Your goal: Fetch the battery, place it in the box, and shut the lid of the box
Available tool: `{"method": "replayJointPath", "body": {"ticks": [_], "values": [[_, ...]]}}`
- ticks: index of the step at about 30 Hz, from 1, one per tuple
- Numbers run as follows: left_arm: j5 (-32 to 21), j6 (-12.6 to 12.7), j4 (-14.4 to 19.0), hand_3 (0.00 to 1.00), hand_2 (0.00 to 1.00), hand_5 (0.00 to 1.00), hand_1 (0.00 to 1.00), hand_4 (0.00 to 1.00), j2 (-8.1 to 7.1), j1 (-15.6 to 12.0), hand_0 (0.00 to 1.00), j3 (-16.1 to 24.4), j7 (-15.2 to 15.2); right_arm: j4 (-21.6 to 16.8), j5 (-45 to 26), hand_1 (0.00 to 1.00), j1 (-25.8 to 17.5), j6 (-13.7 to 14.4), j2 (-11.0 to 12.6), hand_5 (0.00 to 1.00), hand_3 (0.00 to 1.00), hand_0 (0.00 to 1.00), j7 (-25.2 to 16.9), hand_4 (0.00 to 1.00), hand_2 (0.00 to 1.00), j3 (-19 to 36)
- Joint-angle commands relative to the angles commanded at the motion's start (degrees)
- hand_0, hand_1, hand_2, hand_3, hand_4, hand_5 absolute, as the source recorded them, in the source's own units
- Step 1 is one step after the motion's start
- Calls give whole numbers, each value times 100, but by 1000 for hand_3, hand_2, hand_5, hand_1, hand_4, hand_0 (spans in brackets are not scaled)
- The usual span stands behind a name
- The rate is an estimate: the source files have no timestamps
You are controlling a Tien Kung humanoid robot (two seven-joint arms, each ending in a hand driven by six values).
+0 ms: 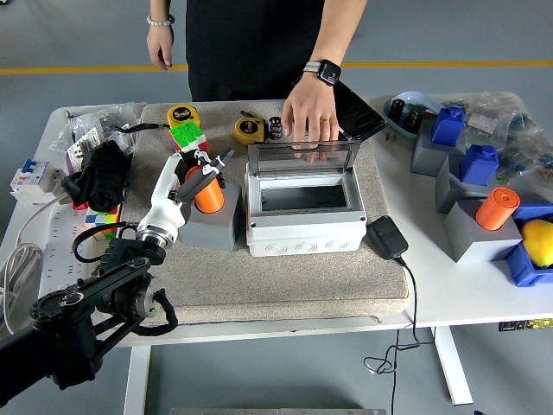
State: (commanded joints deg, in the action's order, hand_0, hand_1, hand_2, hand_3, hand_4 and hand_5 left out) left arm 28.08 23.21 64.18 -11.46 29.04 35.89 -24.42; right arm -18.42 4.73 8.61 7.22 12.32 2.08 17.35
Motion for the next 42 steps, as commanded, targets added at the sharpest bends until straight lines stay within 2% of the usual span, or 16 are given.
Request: {"method": "replayJointPath", "body": {"ticks": [4,9,19,23,25,28,34,40,42], "values": [[249,-42,135,131,162,388,71,998,3,-26,34,124,145,-1,3,641,-5,3,-2,477,586,574,-4,949,666,12],[1135,-84,574,129,159,382,68,998,-38,-40,33,304,691,3,-7,641,-15,0,2,477,585,574,-2,949,666,0],[1838,-85,952,125,155,383,63,998,-113,7,35,432,1040,-3,4,641,-3,9,1,477,585,577,-10,949,666,29],[2640,28,1282,125,155,383,63,998,-199,99,35,350,1428,2,-9,641,-13,6,10,477,585,577,-5,949,666,11],[3042,162,1458,123,155,385,64,998,-222,167,34,263,1634,3,-7,641,-10,7,12,476,586,575,-3,949,666,8],[3690,318,1720,123,155,385,64,998,-242,286,34,77,2140,-3,-1,641,-6,10,8,476,586,575,-8,949,666,15],[4553,360,1940,123,154,384,63,998,-207,634,33,-387,3115,-1,-23,642,-7,11,12,476,585,573,-8,949,666,-1],[5288,277,1708,118,154,409,62,998,65,1218,34,-946,4226,-7,-24,642,2,15,27,476,585,573,-3,949,666,-24],[5495,215,1561,118,154,409,62,998,203,1419,34,-1080,4561,-7,-33,642,6,17,28,476,585,573,-3,949,666,-46]]}}
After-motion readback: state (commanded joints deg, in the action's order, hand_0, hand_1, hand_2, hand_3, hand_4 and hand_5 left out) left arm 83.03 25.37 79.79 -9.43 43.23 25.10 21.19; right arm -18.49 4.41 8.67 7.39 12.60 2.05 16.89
